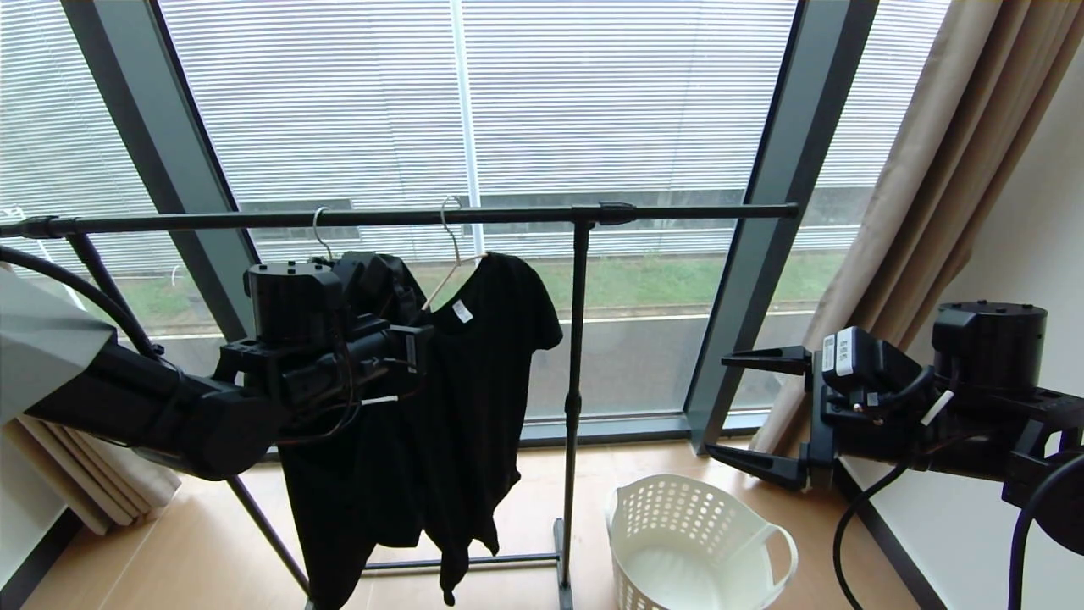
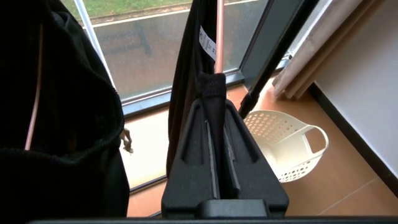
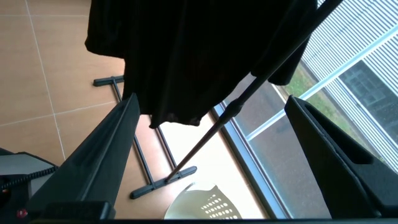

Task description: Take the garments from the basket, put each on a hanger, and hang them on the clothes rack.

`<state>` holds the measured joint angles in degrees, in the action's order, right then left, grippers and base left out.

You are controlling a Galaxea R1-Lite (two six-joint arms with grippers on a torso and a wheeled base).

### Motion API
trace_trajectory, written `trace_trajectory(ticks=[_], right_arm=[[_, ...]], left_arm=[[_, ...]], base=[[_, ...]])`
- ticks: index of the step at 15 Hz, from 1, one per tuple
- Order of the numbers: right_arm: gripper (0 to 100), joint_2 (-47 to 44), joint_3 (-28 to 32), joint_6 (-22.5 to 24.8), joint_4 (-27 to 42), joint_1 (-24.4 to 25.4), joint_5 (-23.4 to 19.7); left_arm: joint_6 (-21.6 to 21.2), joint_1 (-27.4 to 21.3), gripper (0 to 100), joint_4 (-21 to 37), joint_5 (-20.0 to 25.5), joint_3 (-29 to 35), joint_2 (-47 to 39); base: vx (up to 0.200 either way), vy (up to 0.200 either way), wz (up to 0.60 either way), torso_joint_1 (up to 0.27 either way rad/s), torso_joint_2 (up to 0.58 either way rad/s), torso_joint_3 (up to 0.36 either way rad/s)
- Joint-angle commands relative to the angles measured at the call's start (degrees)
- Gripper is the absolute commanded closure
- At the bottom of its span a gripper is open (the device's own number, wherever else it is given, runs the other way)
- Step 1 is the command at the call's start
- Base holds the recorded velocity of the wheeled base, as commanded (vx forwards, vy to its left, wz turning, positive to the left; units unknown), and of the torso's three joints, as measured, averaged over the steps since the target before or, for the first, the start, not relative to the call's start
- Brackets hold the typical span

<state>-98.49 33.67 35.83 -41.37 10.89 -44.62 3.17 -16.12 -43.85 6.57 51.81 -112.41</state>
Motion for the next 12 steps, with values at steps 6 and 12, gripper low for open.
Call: trace_trajectory(ticks=[6,12], right_arm=[[0,0.0,0.0,0.0,0.0,0.0,0.0],[0,0.0,0.0,0.0,0.0,0.0,0.0]], left_arm=[[0.0,-0.1,100,0.0,0.0,-0.2,-0.8],[-0.1,-0.1,100,0.0,0.0,-0.3,-0.6]], base=[[0.0,0.0,0.0,0.0,0.0,0.0],[0.0,0.0,0.0,0.0,0.0,0.0]])
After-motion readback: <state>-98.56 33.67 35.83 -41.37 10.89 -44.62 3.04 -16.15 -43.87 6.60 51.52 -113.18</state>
